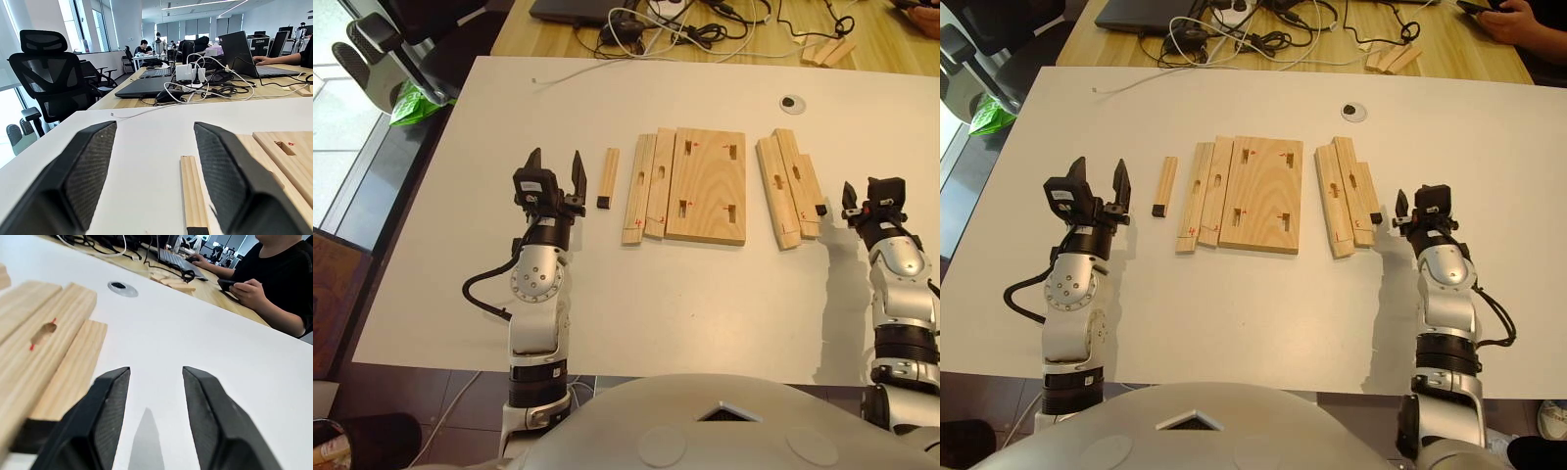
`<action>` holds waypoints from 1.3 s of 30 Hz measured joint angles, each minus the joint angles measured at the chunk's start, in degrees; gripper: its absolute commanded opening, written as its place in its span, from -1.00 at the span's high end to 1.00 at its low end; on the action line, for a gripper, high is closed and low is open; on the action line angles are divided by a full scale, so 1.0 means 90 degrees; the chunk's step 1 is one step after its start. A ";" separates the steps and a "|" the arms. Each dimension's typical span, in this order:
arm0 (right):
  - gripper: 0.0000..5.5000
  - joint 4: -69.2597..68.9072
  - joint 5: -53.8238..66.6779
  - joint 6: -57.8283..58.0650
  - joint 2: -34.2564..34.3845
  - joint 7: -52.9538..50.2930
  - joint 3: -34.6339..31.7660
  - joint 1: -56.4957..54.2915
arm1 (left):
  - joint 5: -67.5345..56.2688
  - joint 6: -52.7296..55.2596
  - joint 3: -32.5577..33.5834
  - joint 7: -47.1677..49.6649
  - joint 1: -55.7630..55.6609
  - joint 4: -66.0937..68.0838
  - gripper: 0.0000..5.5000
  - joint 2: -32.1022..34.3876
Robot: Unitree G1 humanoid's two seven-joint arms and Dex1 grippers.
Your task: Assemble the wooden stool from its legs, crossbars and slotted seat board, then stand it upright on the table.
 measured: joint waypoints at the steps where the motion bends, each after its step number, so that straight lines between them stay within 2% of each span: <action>1: 0.28 0.0268 -0.0048 -0.0066 -0.0121 0.0097 0.0037 -0.0112 | 0.0000 0.0002 0.0002 0.0001 -0.0001 0.0002 -0.07 0.0000; 4: 0.28 0.0885 -0.0082 -0.0183 -0.0360 0.0477 0.0197 -0.0411 | 0.0000 0.0004 -0.0002 -0.0004 -0.0009 0.0000 -0.07 0.0001; 7: 0.28 0.0861 0.0018 -0.0190 -0.0361 0.0823 0.0282 -0.0484 | 0.0000 0.0005 -0.0009 -0.0009 -0.0011 -0.0001 -0.07 0.0001; 15: 0.28 -0.0564 0.0764 0.0470 -0.0203 0.1445 0.0367 -0.0378 | 0.0004 0.0009 -0.0060 0.0007 0.0007 -0.0067 -0.07 -0.0002; 20: 0.28 -0.0494 0.0698 0.0505 -0.0058 0.1326 0.0488 0.0037 | 0.0003 0.0009 -0.0073 0.0008 0.0005 -0.0068 -0.07 -0.0002; 32: 0.28 -0.0201 0.0898 0.0496 -0.0002 0.1204 0.0340 -0.0181 | 0.0003 0.0011 -0.0090 -0.0008 -0.0002 -0.0068 -0.07 0.0001; 39: 0.28 0.0415 0.0699 0.0321 -0.0090 0.1289 0.0531 -0.0416 | 0.0003 0.0029 -0.0118 -0.0016 -0.0022 -0.0068 -0.07 0.0002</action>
